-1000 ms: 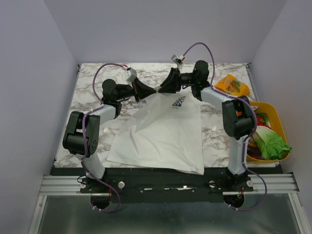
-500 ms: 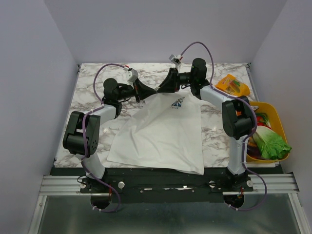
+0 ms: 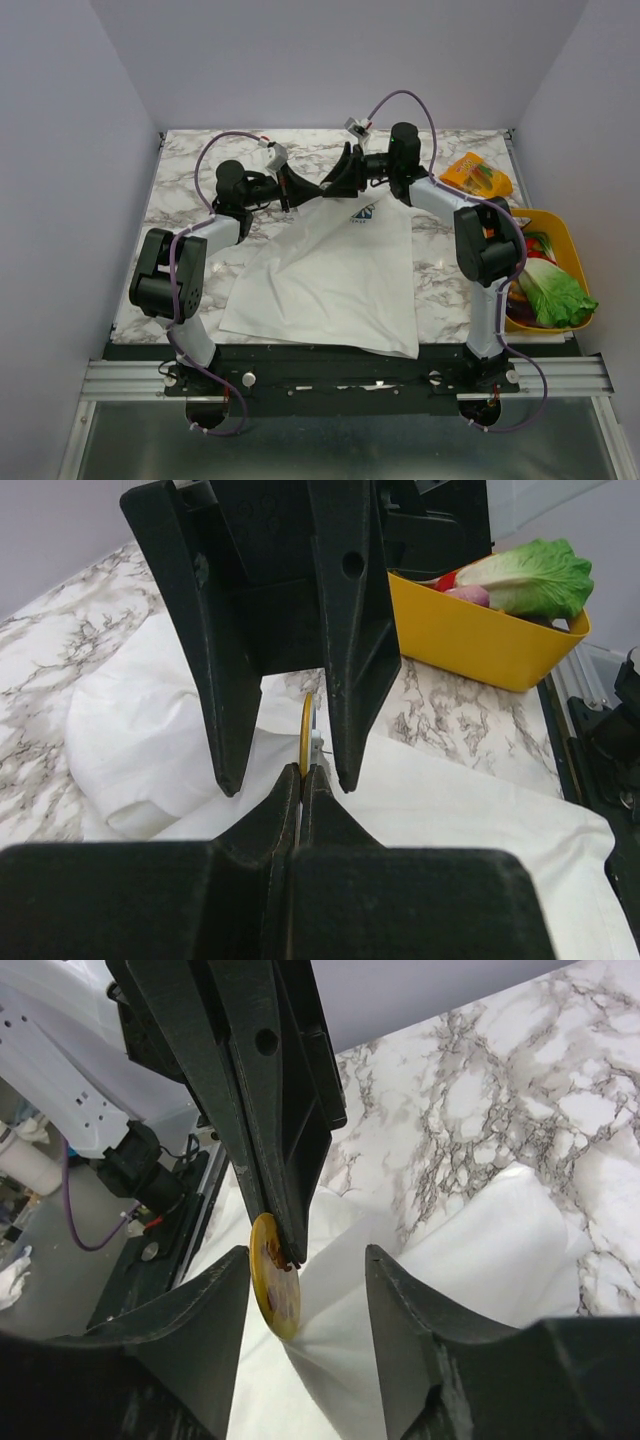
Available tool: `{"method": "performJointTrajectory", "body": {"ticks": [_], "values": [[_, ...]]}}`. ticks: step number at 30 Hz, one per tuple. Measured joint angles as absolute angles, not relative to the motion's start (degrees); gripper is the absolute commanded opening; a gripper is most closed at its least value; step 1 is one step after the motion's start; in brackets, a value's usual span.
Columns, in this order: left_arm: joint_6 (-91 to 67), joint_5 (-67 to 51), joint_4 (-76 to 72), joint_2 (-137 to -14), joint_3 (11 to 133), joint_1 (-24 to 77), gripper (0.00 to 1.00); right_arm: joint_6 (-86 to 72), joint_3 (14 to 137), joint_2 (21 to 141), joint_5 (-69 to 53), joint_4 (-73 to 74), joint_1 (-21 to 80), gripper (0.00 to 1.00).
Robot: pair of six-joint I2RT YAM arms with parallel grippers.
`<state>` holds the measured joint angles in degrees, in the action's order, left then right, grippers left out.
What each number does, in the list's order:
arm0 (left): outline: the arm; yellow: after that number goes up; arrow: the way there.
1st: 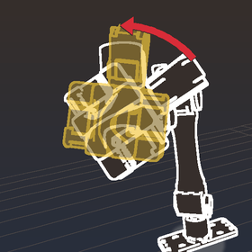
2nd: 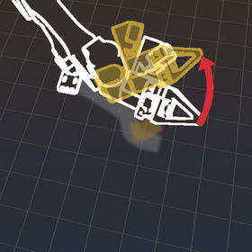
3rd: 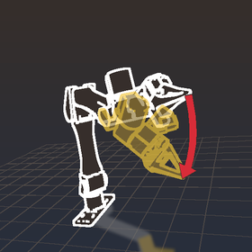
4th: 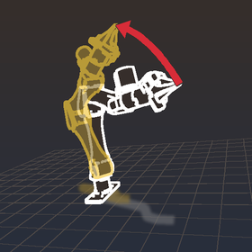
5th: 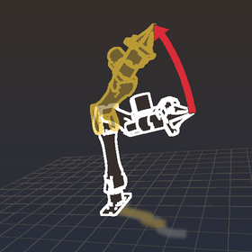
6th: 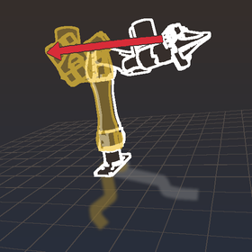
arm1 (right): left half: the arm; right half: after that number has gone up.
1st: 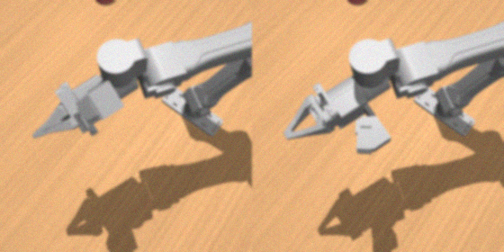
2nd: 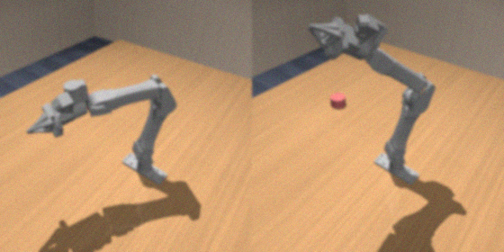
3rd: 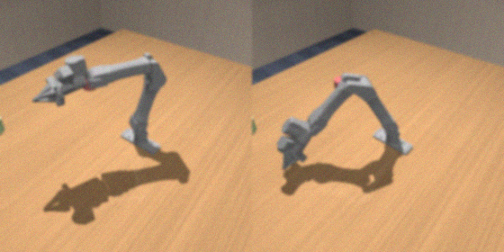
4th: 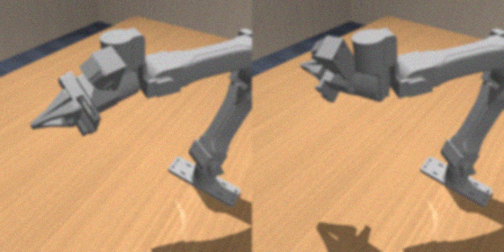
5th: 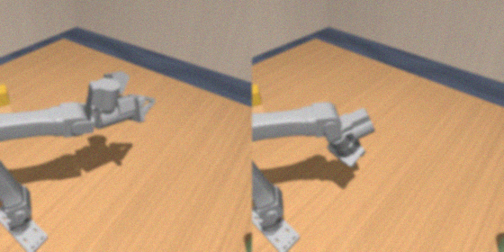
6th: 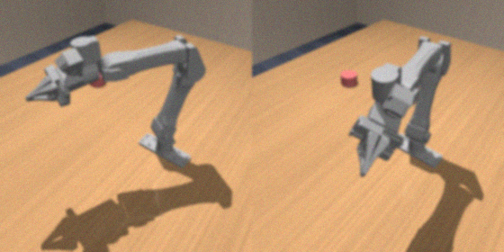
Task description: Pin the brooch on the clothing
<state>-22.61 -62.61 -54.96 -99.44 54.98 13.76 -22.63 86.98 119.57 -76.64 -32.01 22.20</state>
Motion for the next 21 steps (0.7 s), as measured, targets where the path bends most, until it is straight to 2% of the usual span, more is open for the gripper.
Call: {"method": "performJointTrajectory", "body": {"ticks": [10, 13, 17, 21], "values": [[-19.22, -62.24, -50.78, -98.43, 54.98, 14.00, 0.00, -20.56, 83.46, 118.15, -77.56, -31.55, 22.00, 0.66], [-18.28, -62.00, -49.87, -98.35, 54.98, 14.00, 0.00, -20.18, 82.74, 116.77, -77.67, -31.57, 21.61, 0.63], [-17.72, -61.93, -49.19, -98.32, 54.98, 14.00, 0.00, -20.36, 82.72, 115.92, -77.78, -32.16, 21.21, 0.53], [-17.21, -61.80, -48.56, -98.15, 54.98, 14.00, 0.00, -21.54, 82.63, 115.92, -77.91, -32.99, 20.88, 0.52]]}}
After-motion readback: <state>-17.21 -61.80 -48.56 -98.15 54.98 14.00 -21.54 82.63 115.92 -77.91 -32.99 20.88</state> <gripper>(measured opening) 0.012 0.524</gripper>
